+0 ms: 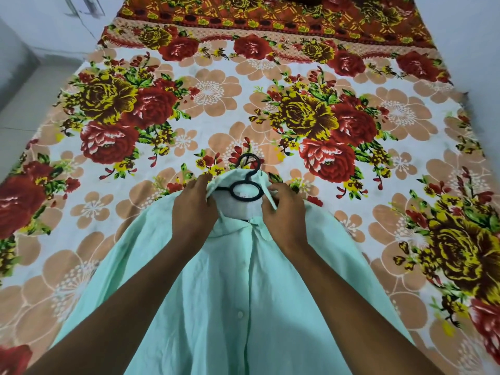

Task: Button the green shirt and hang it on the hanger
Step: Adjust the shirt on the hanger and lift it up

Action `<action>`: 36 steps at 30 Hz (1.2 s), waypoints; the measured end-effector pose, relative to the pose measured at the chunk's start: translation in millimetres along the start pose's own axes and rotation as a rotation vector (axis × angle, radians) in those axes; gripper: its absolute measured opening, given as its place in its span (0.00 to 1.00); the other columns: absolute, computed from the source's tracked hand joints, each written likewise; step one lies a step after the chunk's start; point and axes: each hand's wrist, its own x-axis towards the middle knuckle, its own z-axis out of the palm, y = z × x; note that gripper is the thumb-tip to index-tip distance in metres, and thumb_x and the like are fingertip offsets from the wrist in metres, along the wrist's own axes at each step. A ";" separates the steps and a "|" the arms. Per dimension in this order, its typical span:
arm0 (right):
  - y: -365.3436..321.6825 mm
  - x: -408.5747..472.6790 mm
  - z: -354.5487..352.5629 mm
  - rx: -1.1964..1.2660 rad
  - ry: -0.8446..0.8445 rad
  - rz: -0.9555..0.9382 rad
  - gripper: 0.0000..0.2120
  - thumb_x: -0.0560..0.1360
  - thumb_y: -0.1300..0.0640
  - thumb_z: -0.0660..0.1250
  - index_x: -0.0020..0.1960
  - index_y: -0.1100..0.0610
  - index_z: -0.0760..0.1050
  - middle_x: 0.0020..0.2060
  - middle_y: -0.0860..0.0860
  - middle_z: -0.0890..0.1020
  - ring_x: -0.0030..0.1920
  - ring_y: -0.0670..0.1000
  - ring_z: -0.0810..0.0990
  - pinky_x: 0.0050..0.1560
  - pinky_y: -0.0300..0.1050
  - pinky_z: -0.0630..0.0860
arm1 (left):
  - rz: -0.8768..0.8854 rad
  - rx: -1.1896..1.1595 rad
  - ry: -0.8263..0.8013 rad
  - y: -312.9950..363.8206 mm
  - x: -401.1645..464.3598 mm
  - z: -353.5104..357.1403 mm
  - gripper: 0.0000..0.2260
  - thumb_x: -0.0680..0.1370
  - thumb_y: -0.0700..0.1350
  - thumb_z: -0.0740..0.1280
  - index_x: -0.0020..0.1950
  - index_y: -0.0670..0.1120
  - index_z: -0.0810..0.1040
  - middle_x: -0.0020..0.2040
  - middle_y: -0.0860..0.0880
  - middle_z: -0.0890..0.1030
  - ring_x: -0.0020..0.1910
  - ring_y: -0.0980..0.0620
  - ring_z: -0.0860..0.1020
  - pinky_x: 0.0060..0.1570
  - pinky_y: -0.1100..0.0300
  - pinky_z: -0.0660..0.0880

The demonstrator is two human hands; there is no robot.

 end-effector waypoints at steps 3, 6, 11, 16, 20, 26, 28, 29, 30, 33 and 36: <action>8.6 -7.6 1.4 -0.095 -0.008 -0.018 0.19 0.77 0.55 0.73 0.65 0.57 0.75 0.58 0.54 0.80 0.59 0.57 0.79 0.56 0.52 0.78 | -0.018 0.071 -0.006 -5.7 -8.0 -1.2 0.21 0.76 0.40 0.71 0.68 0.43 0.74 0.56 0.40 0.80 0.55 0.36 0.78 0.43 0.49 0.73; 11.7 -15.3 -2.0 -0.081 0.079 0.011 0.23 0.75 0.59 0.74 0.68 0.56 0.72 0.63 0.53 0.76 0.62 0.56 0.77 0.59 0.53 0.78 | -0.086 0.004 0.032 -3.6 -13.6 -4.7 0.20 0.74 0.37 0.69 0.66 0.44 0.73 0.56 0.42 0.79 0.52 0.37 0.78 0.44 0.47 0.75; 12.5 -11.8 -10.2 0.189 0.138 0.213 0.18 0.77 0.42 0.72 0.57 0.54 0.77 0.47 0.47 0.82 0.48 0.48 0.80 0.47 0.43 0.74 | -0.023 -0.096 0.004 7.1 -14.2 -0.8 0.16 0.78 0.47 0.71 0.64 0.46 0.74 0.55 0.44 0.80 0.49 0.41 0.79 0.39 0.51 0.74; 5.0 28.7 -23.4 0.386 -0.158 0.561 0.18 0.79 0.44 0.70 0.43 0.59 0.81 0.39 0.50 0.83 0.43 0.54 0.80 0.45 0.45 0.76 | 0.015 0.033 0.002 4.6 7.2 5.1 0.22 0.75 0.51 0.73 0.66 0.44 0.75 0.57 0.41 0.77 0.58 0.37 0.74 0.51 0.43 0.76; 1.2 37.2 -34.9 0.516 -0.271 0.650 0.13 0.79 0.45 0.71 0.46 0.55 0.82 0.45 0.48 0.85 0.45 0.51 0.82 0.45 0.44 0.76 | 0.136 0.137 -0.096 17.9 39.5 9.3 0.25 0.78 0.55 0.71 0.71 0.47 0.74 0.65 0.42 0.78 0.67 0.37 0.73 0.66 0.41 0.67; 5.9 47.8 -35.1 -0.047 -0.074 0.320 0.25 0.83 0.42 0.62 0.31 0.54 0.66 0.30 0.50 0.73 0.39 0.57 0.76 0.40 0.47 0.66 | 0.013 0.089 -0.445 15.9 86.2 12.4 0.14 0.73 0.57 0.71 0.52 0.49 0.81 0.48 0.47 0.82 0.55 0.42 0.80 0.54 0.49 0.73; -2.6 66.1 -30.6 0.049 -0.182 0.440 0.27 0.82 0.39 0.62 0.30 0.54 0.66 0.30 0.50 0.72 0.40 0.57 0.75 0.43 0.49 0.67 | 0.014 -0.042 -0.430 11.4 82.8 16.0 0.10 0.78 0.52 0.71 0.51 0.46 0.80 0.45 0.46 0.80 0.50 0.42 0.80 0.46 0.53 0.71; -3.7 75.6 -28.2 0.100 -0.219 0.489 0.27 0.81 0.39 0.63 0.30 0.55 0.67 0.31 0.50 0.73 0.41 0.57 0.76 0.44 0.49 0.68 | 0.027 -0.099 -0.406 8.9 78.5 18.6 0.09 0.81 0.49 0.69 0.53 0.44 0.78 0.47 0.44 0.81 0.48 0.41 0.79 0.44 0.53 0.70; -5.1 83.4 -27.3 0.121 -0.252 0.517 0.26 0.80 0.38 0.64 0.33 0.56 0.71 0.33 0.51 0.75 0.43 0.56 0.77 0.45 0.49 0.69 | 0.058 -0.134 -0.366 5.9 73.6 21.3 0.09 0.82 0.48 0.68 0.55 0.42 0.77 0.48 0.42 0.81 0.47 0.41 0.79 0.42 0.53 0.68; -11.2 95.3 -27.3 0.173 -0.361 0.570 0.20 0.78 0.41 0.70 0.50 0.59 0.78 0.42 0.51 0.79 0.44 0.53 0.79 0.42 0.41 0.75 | 0.187 -0.180 -0.241 -3.6 59.9 26.6 0.09 0.84 0.45 0.65 0.57 0.39 0.74 0.47 0.39 0.82 0.45 0.38 0.79 0.40 0.54 0.65; -10.8 101.9 -24.6 0.323 -0.415 0.642 0.12 0.78 0.51 0.74 0.45 0.60 0.80 0.38 0.52 0.82 0.36 0.51 0.80 0.26 0.33 0.73 | 0.243 -0.229 -0.152 -10.8 53.2 32.9 0.09 0.85 0.45 0.64 0.57 0.39 0.73 0.47 0.39 0.82 0.44 0.36 0.80 0.40 0.52 0.69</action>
